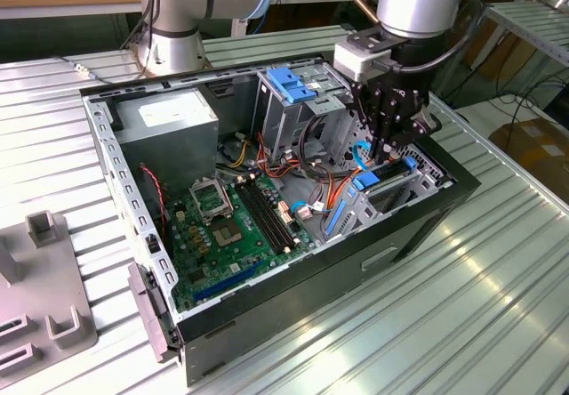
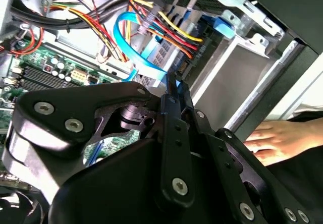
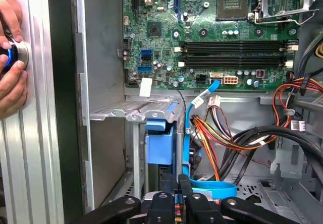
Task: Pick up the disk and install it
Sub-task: 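Insert the second disk wire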
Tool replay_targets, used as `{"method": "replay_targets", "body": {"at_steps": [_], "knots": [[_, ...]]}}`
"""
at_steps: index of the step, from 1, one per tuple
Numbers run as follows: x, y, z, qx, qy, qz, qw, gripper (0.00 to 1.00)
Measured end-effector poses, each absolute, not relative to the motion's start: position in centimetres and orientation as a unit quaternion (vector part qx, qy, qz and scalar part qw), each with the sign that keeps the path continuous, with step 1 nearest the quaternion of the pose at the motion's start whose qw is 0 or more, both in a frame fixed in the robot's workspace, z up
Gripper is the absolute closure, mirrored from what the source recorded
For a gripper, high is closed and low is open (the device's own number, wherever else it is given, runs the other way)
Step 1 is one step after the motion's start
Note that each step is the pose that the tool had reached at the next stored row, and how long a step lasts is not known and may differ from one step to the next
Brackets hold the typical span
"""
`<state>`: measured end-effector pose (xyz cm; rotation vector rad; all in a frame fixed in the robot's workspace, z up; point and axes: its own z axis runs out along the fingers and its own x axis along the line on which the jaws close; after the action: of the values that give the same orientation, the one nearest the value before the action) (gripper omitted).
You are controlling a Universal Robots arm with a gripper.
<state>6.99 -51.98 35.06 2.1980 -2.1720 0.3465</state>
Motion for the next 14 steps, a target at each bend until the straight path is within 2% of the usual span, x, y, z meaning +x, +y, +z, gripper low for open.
{"method": "replay_targets", "body": {"at_steps": [6, 10, 14], "knots": [[7.1, -52.5, 35.0, 0.707, -0.698, 0.112, 0.015, 0.84], [7.1, -52.7, 35.0, 0.706, -0.698, 0.121, 0.0, 0.84], [7.0, -53.5, 34.9, 0.705, -0.7, 0.109, -0.016, 0.84]]}}
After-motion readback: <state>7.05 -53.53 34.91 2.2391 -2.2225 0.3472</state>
